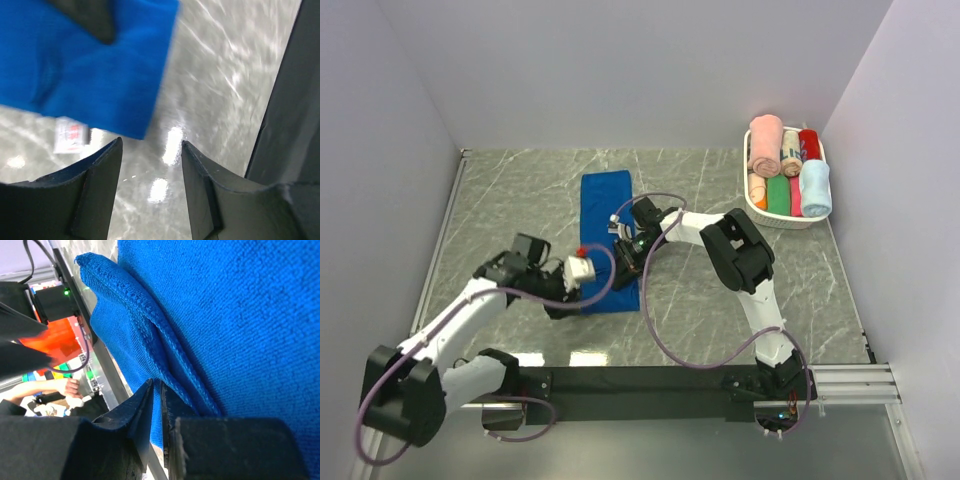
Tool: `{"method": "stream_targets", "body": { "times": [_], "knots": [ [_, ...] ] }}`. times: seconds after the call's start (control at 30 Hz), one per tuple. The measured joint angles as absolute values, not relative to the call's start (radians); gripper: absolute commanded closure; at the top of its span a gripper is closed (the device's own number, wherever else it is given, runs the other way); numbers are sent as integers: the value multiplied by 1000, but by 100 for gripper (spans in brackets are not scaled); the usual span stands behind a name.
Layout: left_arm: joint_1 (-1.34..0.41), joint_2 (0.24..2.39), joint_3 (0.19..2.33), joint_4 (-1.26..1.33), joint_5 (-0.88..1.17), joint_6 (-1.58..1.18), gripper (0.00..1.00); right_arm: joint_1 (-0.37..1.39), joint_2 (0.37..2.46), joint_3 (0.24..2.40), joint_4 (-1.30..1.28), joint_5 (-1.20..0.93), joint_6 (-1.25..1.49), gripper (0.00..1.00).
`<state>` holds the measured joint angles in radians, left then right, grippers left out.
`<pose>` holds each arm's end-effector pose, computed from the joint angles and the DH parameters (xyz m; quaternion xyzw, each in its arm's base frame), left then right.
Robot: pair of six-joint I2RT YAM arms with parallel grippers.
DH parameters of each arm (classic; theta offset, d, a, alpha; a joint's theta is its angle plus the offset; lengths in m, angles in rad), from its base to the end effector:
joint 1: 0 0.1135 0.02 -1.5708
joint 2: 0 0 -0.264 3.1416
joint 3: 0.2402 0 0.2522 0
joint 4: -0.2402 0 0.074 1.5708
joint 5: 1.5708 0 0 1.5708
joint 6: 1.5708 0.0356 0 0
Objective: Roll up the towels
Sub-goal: Roll the towel
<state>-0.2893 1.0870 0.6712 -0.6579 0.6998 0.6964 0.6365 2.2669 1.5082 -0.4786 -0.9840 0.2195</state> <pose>0.1792 -0.0773 0.2142 0.5051 0.7623 -0.2787 0.2935 0.3354 0.2848 0.1025 0.2566 -0.8341 -0.4845 0.0602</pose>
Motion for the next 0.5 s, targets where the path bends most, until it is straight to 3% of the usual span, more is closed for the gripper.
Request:
{"method": "stream_targets", "body": {
  "times": [0.27, 0.5],
  "knots": [
    [-555, 1033, 509, -421, 443, 738, 45, 635, 2259, 1499, -472, -973, 220, 81],
    [-654, 1109, 476, -258, 343, 761, 51, 635, 2259, 1502, -479, -971, 215, 81]
  ]
}}
